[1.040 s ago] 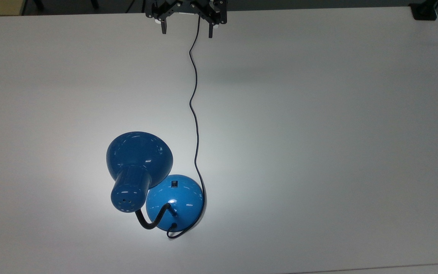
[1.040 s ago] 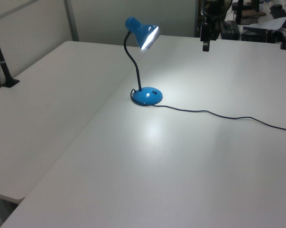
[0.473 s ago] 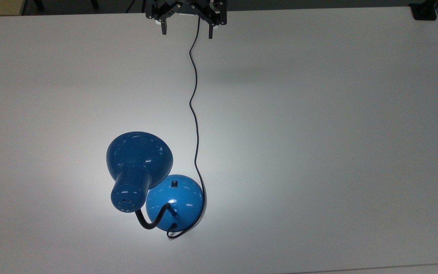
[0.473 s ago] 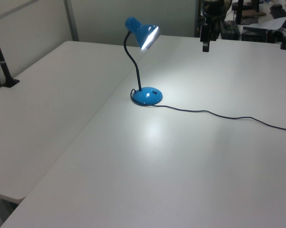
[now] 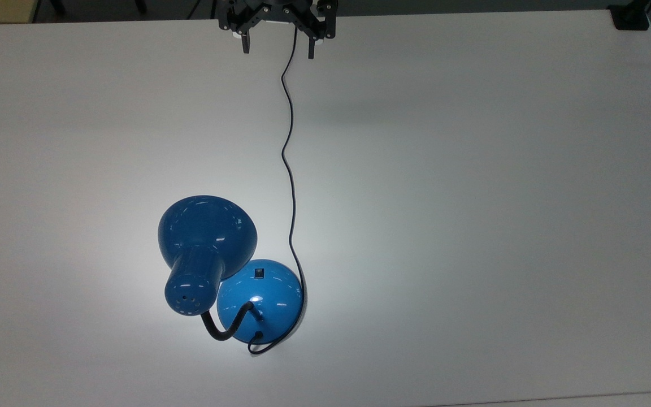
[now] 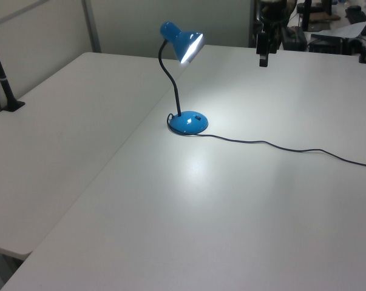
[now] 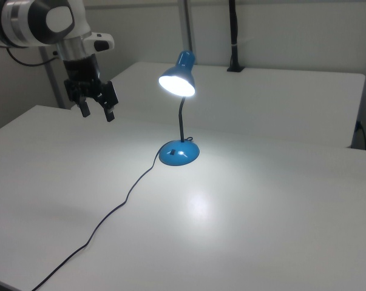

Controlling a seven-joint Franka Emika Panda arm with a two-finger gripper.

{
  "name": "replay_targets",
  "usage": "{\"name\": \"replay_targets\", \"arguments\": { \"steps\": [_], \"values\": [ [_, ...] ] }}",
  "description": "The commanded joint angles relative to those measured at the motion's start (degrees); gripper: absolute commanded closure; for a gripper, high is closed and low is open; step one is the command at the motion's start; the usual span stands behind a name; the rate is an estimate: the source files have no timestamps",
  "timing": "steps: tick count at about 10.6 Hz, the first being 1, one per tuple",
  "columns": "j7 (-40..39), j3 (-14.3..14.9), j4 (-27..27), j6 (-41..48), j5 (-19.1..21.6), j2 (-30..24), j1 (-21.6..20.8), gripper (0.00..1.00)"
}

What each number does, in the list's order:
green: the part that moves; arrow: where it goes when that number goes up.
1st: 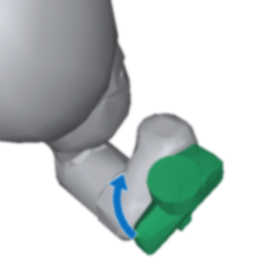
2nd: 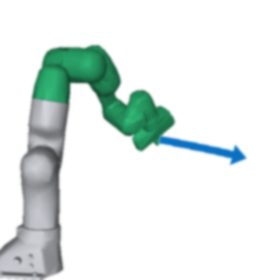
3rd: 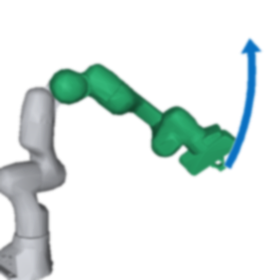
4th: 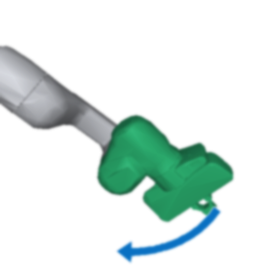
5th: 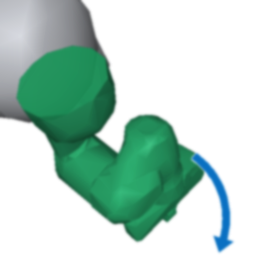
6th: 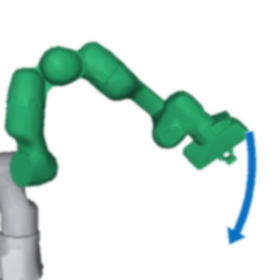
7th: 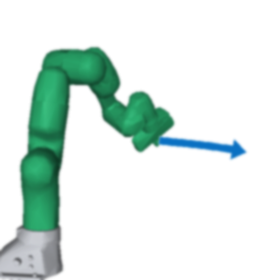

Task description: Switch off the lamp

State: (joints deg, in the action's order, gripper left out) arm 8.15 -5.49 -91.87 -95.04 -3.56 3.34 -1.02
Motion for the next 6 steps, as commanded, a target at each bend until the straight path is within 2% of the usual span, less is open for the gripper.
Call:
{"name": "replay_targets", "arguments": {
  "steps": [1, 2, 3, 6],
  "values": [
    [-2.3, 0.3, -0.2, 0.6, 0.9, -0.3, -0.3, 0.81],
    [-2.3, 0.4, -0.1, 0.5, 0.9, -0.1, -0.3, 0.95],
    [-2.4, 0.3, -0.2, 0.2, 0.8, 0.0, -0.2, 1.0],
    [-4.6, 0.4, 0.0, -0.5, 0.7, 0.4, -0.2, 1.0]
  ]
}}
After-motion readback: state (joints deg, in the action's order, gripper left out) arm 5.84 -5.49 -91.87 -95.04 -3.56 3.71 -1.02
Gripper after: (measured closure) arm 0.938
